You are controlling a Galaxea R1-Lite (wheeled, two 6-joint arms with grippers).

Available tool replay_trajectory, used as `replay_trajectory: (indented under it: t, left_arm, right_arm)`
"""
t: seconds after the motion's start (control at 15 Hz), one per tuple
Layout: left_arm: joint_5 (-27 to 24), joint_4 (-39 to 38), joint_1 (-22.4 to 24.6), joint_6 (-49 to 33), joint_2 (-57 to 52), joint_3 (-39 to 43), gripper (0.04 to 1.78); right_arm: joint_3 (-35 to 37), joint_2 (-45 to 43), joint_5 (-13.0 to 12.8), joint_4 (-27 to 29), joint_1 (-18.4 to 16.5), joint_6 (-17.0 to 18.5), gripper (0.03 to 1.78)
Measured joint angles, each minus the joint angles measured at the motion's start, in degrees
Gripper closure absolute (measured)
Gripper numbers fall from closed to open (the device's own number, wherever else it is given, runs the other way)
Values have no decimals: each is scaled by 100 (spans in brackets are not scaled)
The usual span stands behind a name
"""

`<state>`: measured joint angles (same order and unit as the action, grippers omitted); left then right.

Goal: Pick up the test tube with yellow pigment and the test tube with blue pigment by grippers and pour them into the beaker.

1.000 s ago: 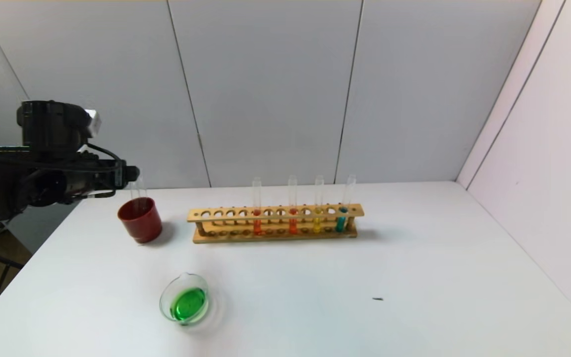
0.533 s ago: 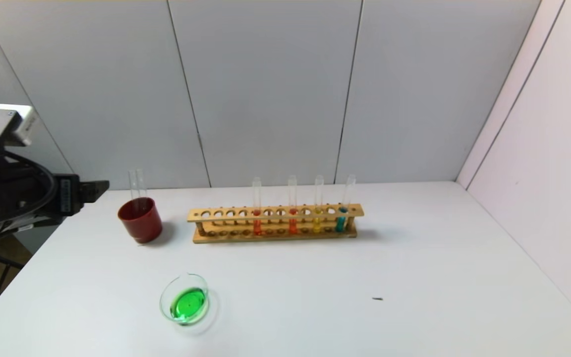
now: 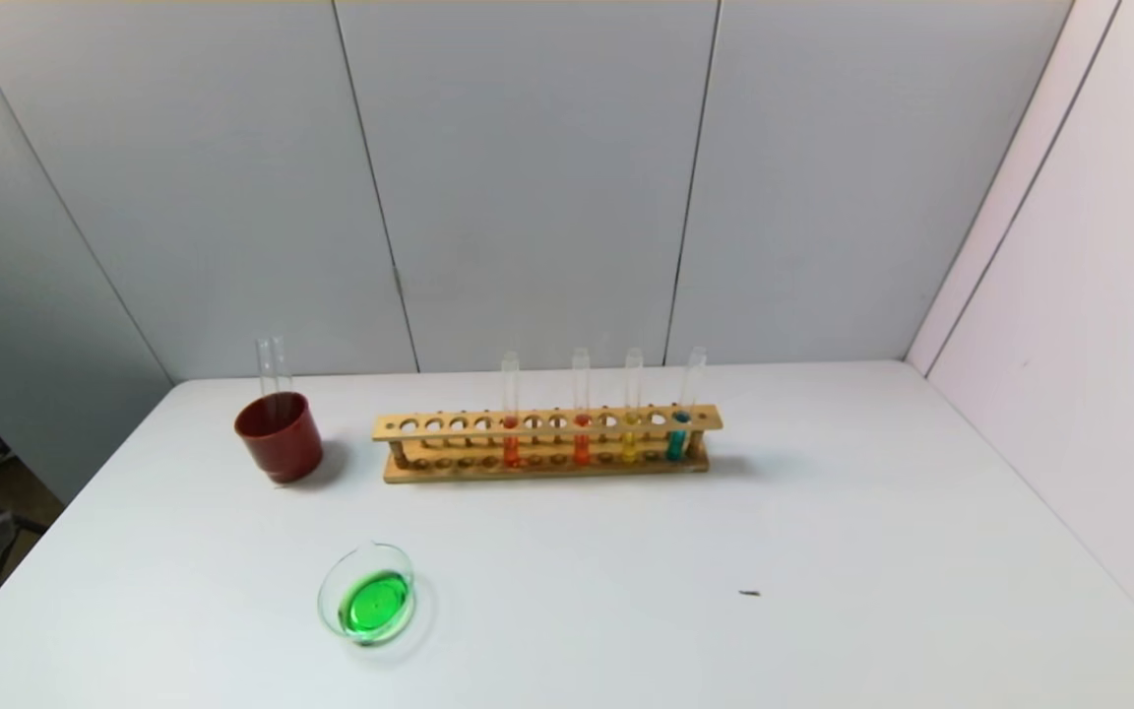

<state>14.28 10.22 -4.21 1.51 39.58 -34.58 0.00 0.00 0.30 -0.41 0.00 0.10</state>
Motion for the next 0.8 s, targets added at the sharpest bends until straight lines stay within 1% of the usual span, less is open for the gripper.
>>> replay_trajectory:
  t: [0.27,0.4,0.67,0.8]
  left_arm:
    - [-4,1163,13,0,-1595,350,7]
    - [-146,1597,160,-24,-2233,553,7]
    - [-367,1737,333,28,-3228,1091,7]
    - [-651,1610,357,39,-3601,1356,7]
  right_arm:
    - [0,0,2,0,0,0,7]
    - [0,0,2,0,0,0,7]
    - [0,0,0,0,0,0,7]
    - [0,0,2,0,0,0,7]
